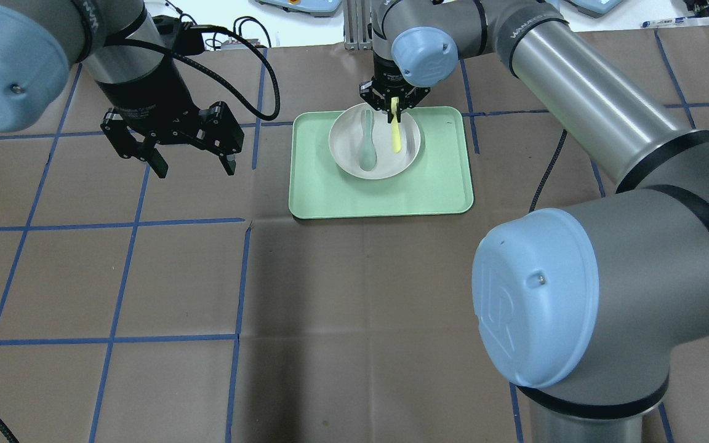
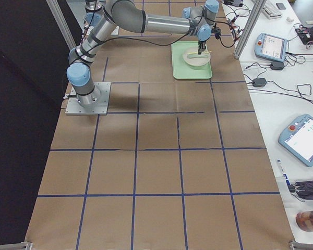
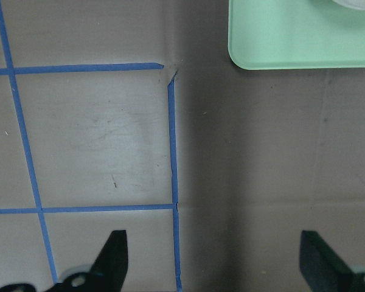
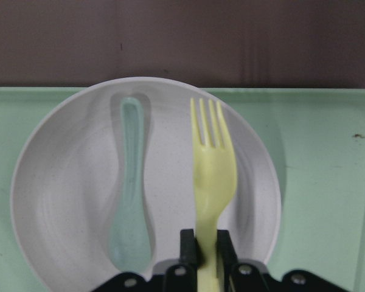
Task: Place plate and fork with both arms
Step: 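Lift the fork and lower it onto the tray beside the plate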
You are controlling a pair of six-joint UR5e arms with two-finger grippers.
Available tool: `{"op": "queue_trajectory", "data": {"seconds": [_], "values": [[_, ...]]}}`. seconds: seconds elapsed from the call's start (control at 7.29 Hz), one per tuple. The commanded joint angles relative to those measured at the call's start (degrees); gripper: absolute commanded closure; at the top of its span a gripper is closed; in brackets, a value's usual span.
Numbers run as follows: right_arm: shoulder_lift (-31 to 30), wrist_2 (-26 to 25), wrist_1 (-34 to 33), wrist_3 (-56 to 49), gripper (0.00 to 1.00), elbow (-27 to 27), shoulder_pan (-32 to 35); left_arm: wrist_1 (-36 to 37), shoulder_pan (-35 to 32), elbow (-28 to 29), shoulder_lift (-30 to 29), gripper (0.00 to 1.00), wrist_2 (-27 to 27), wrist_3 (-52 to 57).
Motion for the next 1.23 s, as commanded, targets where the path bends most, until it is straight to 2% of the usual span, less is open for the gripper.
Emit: {"op": "queue_trajectory", "data": {"seconds": [0.0, 0.27, 0.41, 0.55, 0.96, 1.1], "values": [[-2.8, -0.5, 1.4, -6.7, 0.98, 2.8, -4.6, 0.0, 0.1, 0.0, 0.3, 0.0, 0.1, -0.1], [-4.5, 0.2, 0.5, -11.8, 0.98, 8.0, -8.4, 0.6, 0.2, 0.0, 0.7, 0.0, 0.1, 0.0], [-2.9, 0.2, -0.5, -11.3, 0.98, 9.1, -8.5, 1.0, 0.8, 0.0, 1.2, 0.0, 0.1, 0.1], [-0.5, 0.4, -4.0, -11.0, 0.99, 8.9, -8.4, 0.6, 0.9, -0.1, 1.9, 0.0, 0.3, 0.2], [0.1, 0.4, -4.7, -10.9, 0.99, 8.5, -8.2, 1.0, 1.6, 0.4, 2.6, 0.0, 0.4, 0.4], [-0.1, 0.3, -4.6, -10.9, 0.94, 8.6, -8.2, 0.9, 3.6, 1.6, 3.6, 0.0, 0.4, 0.7]]}}
